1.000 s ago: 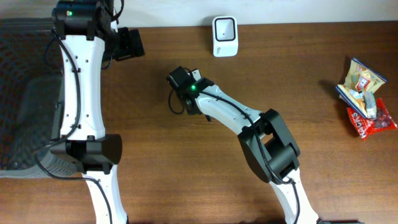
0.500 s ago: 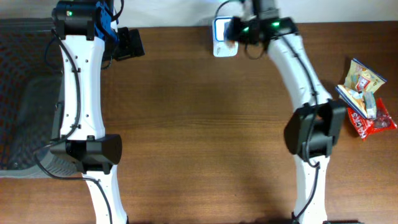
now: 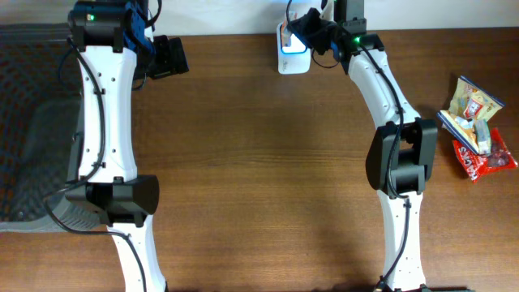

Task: Scan the item barcode
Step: 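Hold the orange box against the scanner face with the right gripper, then carry the orange box right and drop it on the snack pile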

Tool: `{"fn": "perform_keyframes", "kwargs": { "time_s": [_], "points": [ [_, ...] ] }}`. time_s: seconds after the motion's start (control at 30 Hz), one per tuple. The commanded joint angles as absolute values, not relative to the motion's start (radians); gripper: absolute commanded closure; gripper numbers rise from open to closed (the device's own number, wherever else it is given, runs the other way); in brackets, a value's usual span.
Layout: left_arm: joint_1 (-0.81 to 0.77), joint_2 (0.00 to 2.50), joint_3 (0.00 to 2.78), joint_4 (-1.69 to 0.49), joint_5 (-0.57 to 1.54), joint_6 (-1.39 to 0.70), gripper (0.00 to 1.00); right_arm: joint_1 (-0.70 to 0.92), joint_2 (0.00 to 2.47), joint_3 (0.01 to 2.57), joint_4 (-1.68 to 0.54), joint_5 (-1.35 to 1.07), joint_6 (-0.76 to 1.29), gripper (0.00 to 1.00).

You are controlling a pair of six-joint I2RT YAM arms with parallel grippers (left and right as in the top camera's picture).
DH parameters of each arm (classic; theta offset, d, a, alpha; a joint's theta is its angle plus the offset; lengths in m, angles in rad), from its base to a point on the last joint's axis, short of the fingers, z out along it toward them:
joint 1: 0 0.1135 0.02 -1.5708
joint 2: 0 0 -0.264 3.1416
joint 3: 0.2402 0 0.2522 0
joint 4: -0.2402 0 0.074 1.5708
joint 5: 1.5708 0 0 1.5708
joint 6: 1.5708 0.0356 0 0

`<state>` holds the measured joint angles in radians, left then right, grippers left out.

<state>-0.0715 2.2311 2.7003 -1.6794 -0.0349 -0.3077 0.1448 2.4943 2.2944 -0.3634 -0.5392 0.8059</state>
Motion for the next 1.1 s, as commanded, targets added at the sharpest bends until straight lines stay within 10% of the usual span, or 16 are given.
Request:
{"fn": "perform_keyframes", "kwargs": {
  "time_s": [0.0, 0.5, 0.8, 0.97, 1.07],
  "points": [
    [-0.071, 2.216, 2.696, -1.678, -0.049, -0.314, 0.01, 0.143, 2.497, 2.31, -0.359, -0.55, 0.789, 0.96],
    [-0.071, 2.216, 2.696, -1.678, -0.049, -0.314, 0.01, -0.274, 2.157, 2.297, -1.322, 0.091, 0.77, 0.96],
    [-0.071, 2.216, 2.696, -1.678, -0.049, -0.314, 0.01, -0.5, 2.174, 2.107, -1.375, 0.226, 0.768, 0.96],
    [-0.071, 2.216, 2.696, -1.678, -0.049, -0.314, 0.01, -0.53, 2.172, 2.085, -1.364, 0.201, 0.657, 0.61],
    [-0.071, 2.216, 2.696, -1.678, -0.049, -0.314, 0.01, -0.532, 2.166, 2.125, -1.405, 0.148, 0.617, 0.02]
  ]
}}
